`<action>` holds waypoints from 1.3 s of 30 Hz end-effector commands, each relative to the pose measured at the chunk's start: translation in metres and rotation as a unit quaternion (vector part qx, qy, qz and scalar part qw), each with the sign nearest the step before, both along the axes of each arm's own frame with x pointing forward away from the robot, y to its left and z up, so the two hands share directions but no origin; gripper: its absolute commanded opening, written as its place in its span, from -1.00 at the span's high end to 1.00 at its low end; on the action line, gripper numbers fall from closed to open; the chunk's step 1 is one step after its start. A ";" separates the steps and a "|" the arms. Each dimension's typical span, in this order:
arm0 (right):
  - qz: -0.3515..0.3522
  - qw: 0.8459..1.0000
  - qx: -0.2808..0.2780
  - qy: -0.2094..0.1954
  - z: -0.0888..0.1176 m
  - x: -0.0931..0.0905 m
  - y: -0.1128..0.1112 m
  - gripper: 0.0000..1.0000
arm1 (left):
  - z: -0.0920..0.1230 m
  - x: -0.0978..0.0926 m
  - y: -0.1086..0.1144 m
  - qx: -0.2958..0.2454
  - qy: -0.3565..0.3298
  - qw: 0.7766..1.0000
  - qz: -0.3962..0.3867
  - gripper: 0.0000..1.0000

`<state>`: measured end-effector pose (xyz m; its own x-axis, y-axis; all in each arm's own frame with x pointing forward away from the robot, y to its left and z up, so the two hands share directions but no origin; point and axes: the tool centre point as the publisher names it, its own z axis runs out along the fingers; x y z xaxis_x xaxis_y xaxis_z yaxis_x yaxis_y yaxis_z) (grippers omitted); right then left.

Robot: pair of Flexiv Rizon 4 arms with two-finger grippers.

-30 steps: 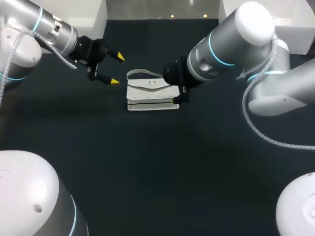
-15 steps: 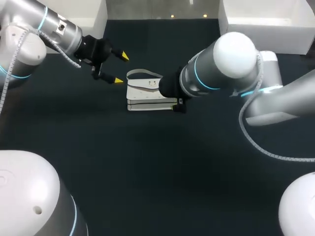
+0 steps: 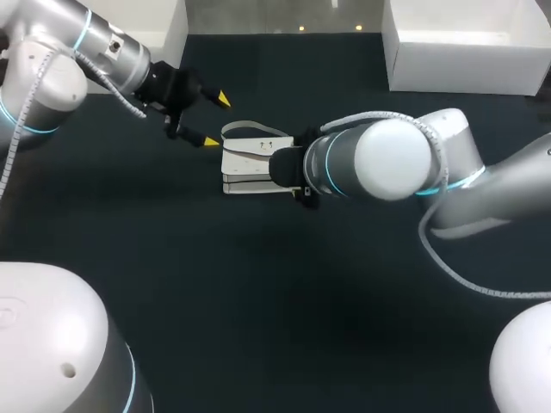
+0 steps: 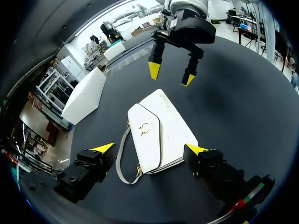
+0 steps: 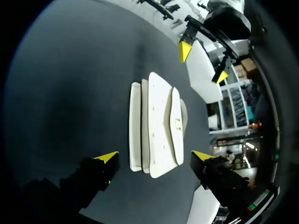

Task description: Pick up the bag, open it, inspect its contents, close it, and place it on the opposite side

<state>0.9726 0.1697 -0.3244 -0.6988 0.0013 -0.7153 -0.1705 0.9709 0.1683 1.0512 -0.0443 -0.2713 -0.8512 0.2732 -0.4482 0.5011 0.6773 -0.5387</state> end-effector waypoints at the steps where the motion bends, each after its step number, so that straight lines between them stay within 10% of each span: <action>1: -0.010 0.990 0.028 -0.137 -0.017 0.009 0.001 -1.00 | -0.010 0.007 -0.007 -0.004 -0.007 1.000 -0.012 -1.00; 8: -0.001 0.991 0.000 -0.133 -0.027 0.023 0.005 -1.00 | -0.014 0.011 -0.013 -0.007 -0.010 1.000 -0.019 -1.00; 13: -0.001 0.991 -0.009 -0.133 -0.027 0.029 0.006 0.04 | -0.017 0.014 -0.015 -0.007 -0.008 1.000 -0.020 -1.00; 29: -0.010 0.992 -0.029 -0.118 -0.039 0.040 0.004 0.42 | -0.018 0.013 -0.013 -0.004 -0.007 1.000 -0.026 -1.00; 39: -0.014 0.992 -0.033 -0.119 -0.039 0.039 0.004 1.00 | -0.020 0.012 -0.011 -0.007 -0.005 1.000 -0.025 -1.00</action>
<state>1.0142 0.1734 -0.3597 -0.6555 -0.0665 -0.7522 -0.1685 0.9839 0.0599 1.0624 -0.0565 -0.2898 -0.8332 0.3087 -0.4588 0.5372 0.6488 -0.5390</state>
